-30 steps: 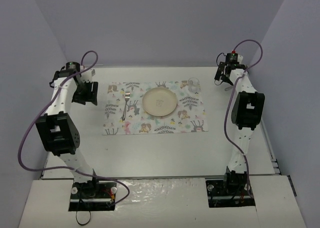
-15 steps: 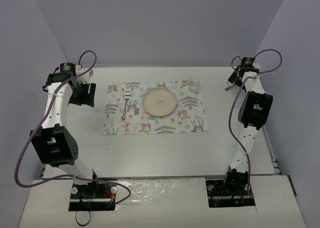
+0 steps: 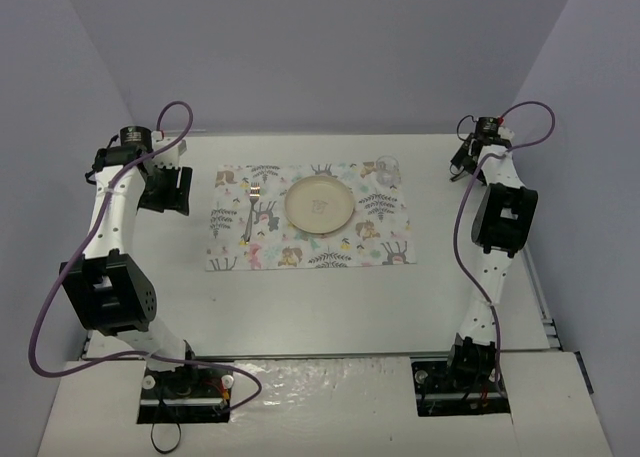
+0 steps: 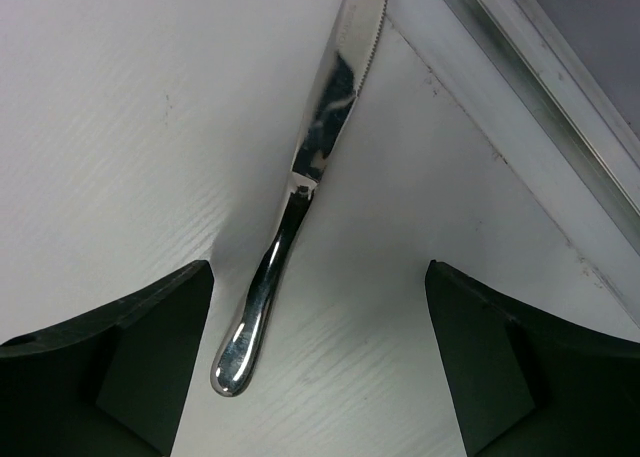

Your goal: Set the dinner table for one person

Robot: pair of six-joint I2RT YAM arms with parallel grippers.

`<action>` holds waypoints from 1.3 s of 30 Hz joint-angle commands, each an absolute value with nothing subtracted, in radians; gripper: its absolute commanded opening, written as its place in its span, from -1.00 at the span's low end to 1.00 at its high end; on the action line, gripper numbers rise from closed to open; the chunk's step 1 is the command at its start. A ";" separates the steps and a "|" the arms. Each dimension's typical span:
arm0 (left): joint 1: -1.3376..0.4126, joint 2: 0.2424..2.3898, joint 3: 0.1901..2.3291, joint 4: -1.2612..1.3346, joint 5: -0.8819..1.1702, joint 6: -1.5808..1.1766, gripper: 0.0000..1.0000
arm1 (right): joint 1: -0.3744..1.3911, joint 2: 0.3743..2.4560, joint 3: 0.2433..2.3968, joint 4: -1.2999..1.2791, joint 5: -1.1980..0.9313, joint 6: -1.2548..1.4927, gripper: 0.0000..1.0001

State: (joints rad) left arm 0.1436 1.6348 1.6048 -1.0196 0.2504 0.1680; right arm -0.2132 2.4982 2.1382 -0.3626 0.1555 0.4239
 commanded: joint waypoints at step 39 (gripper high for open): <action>0.146 1.462 1.485 -0.959 0.342 0.180 0.17 | -0.252 2.016 1.740 -0.461 -0.119 -0.042 -1.00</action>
State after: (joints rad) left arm 0.1436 1.5180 1.4894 -0.9868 0.3194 0.1719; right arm -0.2536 2.1111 1.7849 -0.4405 -0.0974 0.0261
